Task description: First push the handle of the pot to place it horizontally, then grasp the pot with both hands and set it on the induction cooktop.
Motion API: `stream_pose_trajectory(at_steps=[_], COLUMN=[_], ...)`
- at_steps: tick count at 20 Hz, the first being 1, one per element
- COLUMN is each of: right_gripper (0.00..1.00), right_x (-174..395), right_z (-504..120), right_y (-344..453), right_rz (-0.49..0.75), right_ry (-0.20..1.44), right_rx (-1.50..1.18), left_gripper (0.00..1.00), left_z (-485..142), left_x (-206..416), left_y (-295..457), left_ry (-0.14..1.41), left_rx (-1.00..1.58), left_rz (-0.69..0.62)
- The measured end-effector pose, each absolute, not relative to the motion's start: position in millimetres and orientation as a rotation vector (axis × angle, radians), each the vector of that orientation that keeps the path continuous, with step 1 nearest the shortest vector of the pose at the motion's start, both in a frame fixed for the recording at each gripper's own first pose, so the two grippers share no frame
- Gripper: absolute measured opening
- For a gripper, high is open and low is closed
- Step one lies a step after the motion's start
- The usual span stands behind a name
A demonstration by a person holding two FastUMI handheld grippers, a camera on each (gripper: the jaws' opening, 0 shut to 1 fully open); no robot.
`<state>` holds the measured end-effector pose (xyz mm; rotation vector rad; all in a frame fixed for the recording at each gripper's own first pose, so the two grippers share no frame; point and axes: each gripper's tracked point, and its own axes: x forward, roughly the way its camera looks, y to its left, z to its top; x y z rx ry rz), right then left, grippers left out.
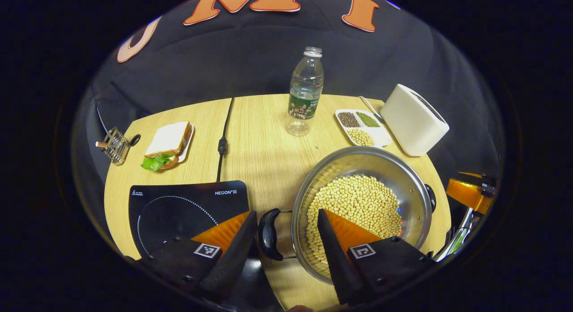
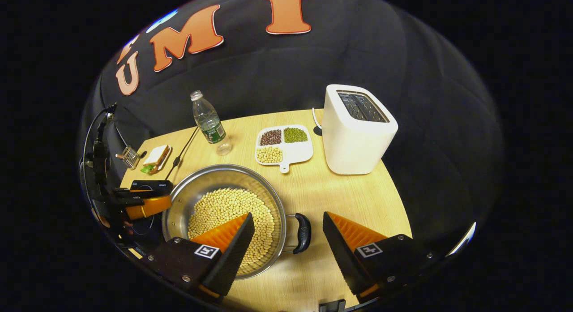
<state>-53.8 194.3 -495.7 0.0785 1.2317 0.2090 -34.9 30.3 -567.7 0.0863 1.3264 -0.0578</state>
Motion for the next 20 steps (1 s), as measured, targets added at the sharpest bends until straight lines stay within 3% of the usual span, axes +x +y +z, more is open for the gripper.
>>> stream_pose_trajectory(at_steps=[4, 11, 20], right_gripper=[0.95, 0.92, 0.71], right_x=[-59, -76, -97], right_z=[-520, -554, -580], right_y=[193, 204, 193], right_rz=[0.208, 0.228, 0.176], right_ry=[1.287, 1.411, 1.513], right_rx=[0.055, 0.062, 0.027], left_gripper=[0.93, 0.87, 0.75], left_z=[-585, -600, -614], left_x=[-42, -50, -56], left_y=[32, 30, 28], left_ry=[1.370, 1.408, 1.433], left_rx=[0.043, -0.015, 0.013], left_rz=[-0.039, -0.039, 0.005])
